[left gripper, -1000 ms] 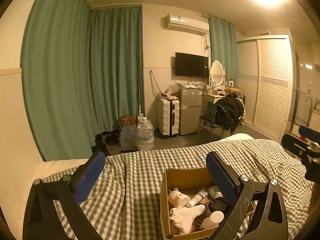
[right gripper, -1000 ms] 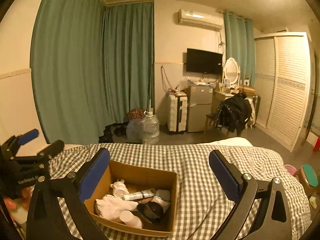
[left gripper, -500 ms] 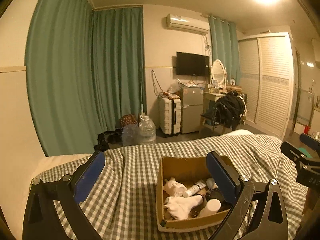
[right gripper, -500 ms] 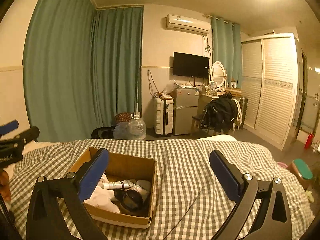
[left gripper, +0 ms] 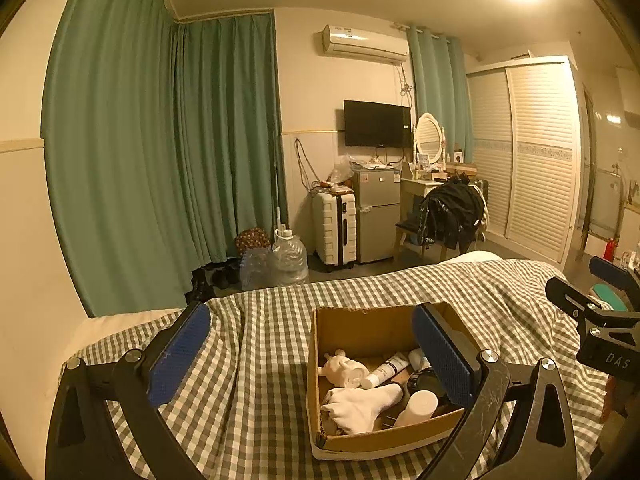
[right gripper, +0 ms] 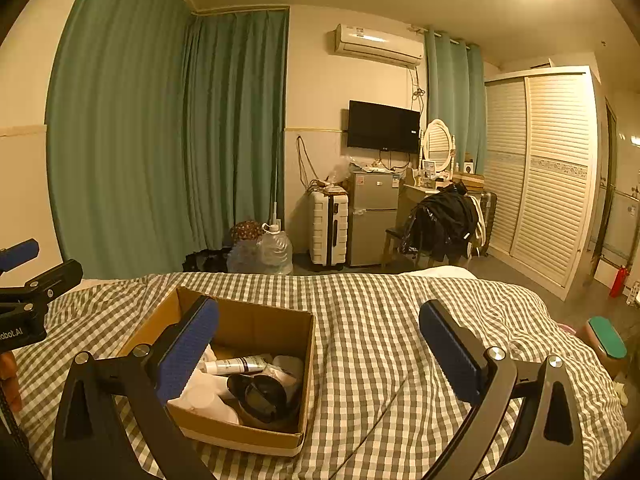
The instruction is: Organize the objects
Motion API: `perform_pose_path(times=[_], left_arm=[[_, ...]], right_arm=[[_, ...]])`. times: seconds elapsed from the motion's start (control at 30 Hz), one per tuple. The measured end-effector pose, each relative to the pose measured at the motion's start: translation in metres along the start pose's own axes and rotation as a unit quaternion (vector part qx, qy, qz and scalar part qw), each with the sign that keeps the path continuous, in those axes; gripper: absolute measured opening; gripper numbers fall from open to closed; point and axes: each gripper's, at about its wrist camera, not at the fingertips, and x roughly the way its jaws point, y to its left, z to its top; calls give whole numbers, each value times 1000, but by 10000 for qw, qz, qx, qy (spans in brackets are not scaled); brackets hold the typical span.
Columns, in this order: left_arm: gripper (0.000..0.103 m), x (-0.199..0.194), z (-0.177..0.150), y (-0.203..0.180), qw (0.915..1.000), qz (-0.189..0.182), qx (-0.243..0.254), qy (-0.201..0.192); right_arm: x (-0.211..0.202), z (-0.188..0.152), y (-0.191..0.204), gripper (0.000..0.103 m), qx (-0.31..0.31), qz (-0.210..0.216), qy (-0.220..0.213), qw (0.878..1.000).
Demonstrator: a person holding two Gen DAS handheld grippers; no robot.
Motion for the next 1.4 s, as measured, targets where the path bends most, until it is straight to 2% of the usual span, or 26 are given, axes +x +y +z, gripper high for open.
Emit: perform_pose_path(times=[1.4], left_arm=[[103, -7, -1, -2, 10000, 32, 13, 45]], right_arm=[[6, -7, 12, 101, -14, 127, 155, 9998]])
